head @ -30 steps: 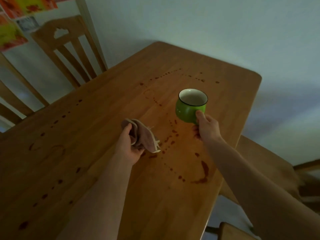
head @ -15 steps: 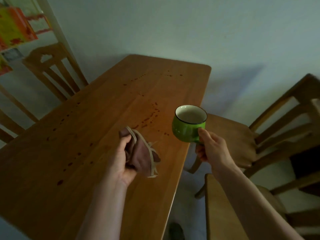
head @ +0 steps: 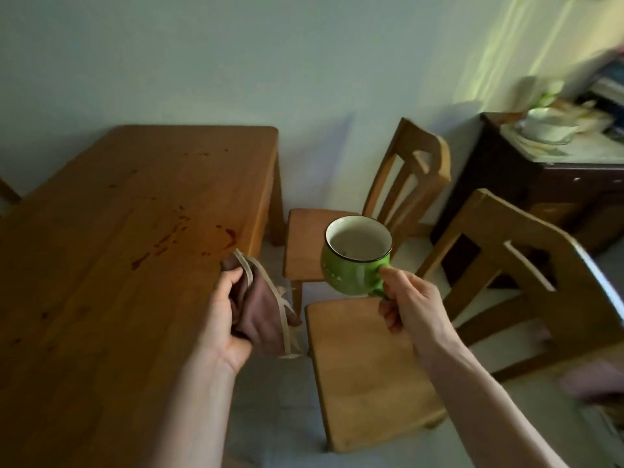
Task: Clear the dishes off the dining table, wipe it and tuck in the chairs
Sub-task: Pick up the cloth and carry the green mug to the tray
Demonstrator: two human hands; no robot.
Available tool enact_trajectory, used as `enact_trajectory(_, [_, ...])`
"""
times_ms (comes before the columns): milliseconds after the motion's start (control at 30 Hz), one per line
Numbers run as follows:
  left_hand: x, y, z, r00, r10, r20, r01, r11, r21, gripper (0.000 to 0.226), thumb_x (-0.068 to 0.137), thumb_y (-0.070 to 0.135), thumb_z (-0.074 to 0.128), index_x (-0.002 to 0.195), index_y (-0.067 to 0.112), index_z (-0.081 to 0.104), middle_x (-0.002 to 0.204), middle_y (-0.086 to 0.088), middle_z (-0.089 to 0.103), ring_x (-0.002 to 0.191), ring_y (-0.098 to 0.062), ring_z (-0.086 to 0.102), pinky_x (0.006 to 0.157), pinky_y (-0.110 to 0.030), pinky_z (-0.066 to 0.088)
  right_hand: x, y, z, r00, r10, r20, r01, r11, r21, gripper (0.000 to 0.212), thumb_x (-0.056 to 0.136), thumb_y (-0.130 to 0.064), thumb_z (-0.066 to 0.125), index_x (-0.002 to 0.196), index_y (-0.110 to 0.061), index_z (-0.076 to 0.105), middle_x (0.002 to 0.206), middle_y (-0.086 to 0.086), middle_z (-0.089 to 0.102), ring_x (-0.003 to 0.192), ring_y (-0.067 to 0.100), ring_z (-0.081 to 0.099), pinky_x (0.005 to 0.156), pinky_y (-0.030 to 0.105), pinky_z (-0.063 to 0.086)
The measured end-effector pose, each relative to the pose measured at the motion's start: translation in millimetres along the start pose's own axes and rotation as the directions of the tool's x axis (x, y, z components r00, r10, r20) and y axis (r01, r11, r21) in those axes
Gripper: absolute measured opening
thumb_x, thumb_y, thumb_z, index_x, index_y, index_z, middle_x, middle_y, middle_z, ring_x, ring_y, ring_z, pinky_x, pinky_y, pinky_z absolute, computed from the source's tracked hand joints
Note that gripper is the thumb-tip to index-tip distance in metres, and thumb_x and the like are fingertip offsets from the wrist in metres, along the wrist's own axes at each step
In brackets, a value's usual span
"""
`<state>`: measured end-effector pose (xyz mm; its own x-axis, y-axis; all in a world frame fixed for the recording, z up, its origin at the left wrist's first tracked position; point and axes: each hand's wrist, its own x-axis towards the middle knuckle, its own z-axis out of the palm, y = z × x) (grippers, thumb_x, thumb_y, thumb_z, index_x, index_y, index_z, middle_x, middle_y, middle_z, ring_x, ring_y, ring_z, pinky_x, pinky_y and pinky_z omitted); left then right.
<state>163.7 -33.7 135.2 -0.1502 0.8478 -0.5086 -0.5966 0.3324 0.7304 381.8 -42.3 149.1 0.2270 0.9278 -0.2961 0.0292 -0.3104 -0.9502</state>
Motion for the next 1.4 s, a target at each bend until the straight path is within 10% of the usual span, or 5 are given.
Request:
enact_trajectory(133, [-20, -42, 53, 0.999, -0.007, 0.039, 0.006, 1.000, 0.027, 0.026, 0.092, 0.040, 0.056, 0.094, 0.017, 0.069, 0.087, -0.010, 0.074, 0.083, -0.027, 0.067, 0.073, -0.040, 0.052, -14, 1, -74, 0.997, 0.016, -0.070, -0.015, 1.000, 0.022, 0.031, 0.098, -0.034, 0.052, 0.074, -0.015, 0.059, 0.058, 0.005, 0.051, 0.049, 0.012, 0.043, 0.046, 0.024, 0.034])
enact_trajectory(700, [-114, -241, 334, 0.953, -0.142, 0.267, 0.127, 0.989, 0.075, 0.025, 0.093, 0.038, 0.056, 0.095, 0.018, 0.070, 0.073, -0.007, 0.076, 0.084, -0.027, 0.067, 0.066, -0.040, 0.050, -10, 5, -428, 0.964, -0.012, -0.265, 0.025, 0.999, 0.046, 0.035, 0.097, -0.036, 0.053, 0.068, -0.017, 0.052, 0.052, 0.004, 0.047, 0.043, 0.013, 0.038, 0.039, 0.020, 0.029])
enact_trajectory(933, [-74, -273, 429, 0.949, -0.144, 0.280, 0.108, 0.984, 0.140, 0.035, 0.089, 0.043, 0.060, 0.115, 0.020, 0.068, 0.109, -0.012, 0.074, 0.103, -0.034, 0.068, 0.091, -0.053, 0.051, 63, 1, -499, 0.955, -0.009, -0.297, 0.052, 0.989, 0.136, 0.033, 0.096, -0.039, 0.054, 0.071, -0.018, 0.051, 0.054, 0.006, 0.047, 0.044, 0.013, 0.038, 0.041, 0.022, 0.028])
enact_trajectory(1400, [52, -297, 616, 0.964, -0.115, 0.240, 0.095, 0.991, 0.093, 0.022, 0.094, 0.035, 0.056, 0.095, 0.016, 0.069, 0.095, -0.012, 0.074, 0.094, -0.030, 0.068, 0.070, -0.042, 0.052, 296, -35, -607, 0.956, 0.068, -0.285, -0.031, 0.991, 0.132, 0.036, 0.098, -0.040, 0.051, 0.069, -0.017, 0.048, 0.057, 0.006, 0.048, 0.043, 0.014, 0.039, 0.047, 0.023, 0.031])
